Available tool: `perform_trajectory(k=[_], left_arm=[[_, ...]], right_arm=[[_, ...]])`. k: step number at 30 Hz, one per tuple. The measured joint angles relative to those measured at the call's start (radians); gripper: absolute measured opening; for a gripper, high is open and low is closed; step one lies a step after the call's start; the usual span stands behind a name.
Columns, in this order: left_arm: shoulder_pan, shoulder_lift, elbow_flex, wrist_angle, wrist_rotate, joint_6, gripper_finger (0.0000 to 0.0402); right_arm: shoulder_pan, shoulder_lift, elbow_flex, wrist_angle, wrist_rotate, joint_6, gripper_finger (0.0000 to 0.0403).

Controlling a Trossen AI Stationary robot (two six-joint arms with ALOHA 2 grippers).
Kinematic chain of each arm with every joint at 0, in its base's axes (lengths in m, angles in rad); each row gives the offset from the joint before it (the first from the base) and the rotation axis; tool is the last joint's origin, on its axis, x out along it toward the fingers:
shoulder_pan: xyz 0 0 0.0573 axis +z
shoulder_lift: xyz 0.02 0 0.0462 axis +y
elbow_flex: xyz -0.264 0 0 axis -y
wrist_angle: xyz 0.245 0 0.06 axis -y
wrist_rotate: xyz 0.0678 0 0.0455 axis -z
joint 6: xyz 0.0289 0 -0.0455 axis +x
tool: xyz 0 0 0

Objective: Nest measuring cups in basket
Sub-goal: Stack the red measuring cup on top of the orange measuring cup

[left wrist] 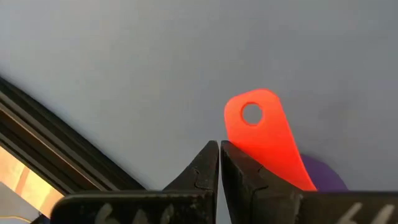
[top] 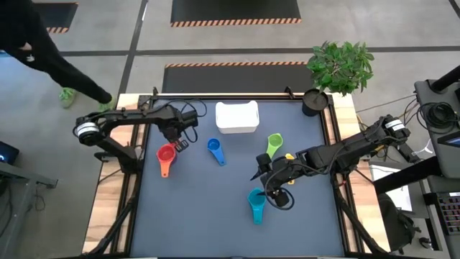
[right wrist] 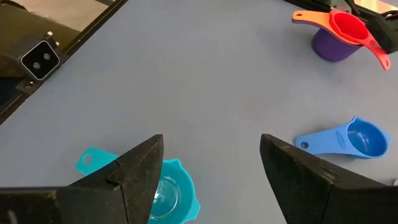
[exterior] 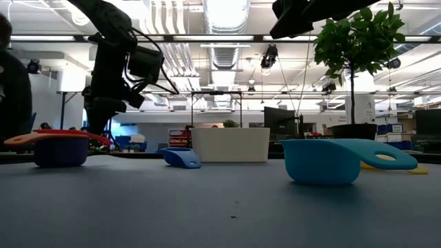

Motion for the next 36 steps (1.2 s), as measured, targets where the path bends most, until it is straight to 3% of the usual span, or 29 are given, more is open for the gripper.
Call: perform_trajectory(k=[13,17,22,29,36], left_arm=[[-0.067,-0.05,0.0,-0.019,0.011,0.013,0.0],[-0.106,-0.076,0.0,-0.018,0.088,0.019,0.0],[-0.186,-0.128,0.018,-0.044,0.101,-0.045,0.0],[-0.49,-0.245,0.112,-0.056,0.105,-0.169,0.0],[-0.878,-0.277,0.082,-0.051,0.054,-0.567,0.0]], right_arm=[[0.0,0.0,0.0,-0.001,0.0,0.01,0.0256],[0.0,0.0,0.0,-0.001,0.001,0.011,0.0256],[0.0,0.0,0.0,-0.001,0.0,0.024,0.0256],[-0.023,0.005,0.0,0.016,0.001,0.071,0.0238],[-0.09,0.074,0.047,0.056,0.003,0.056,0.0159]])
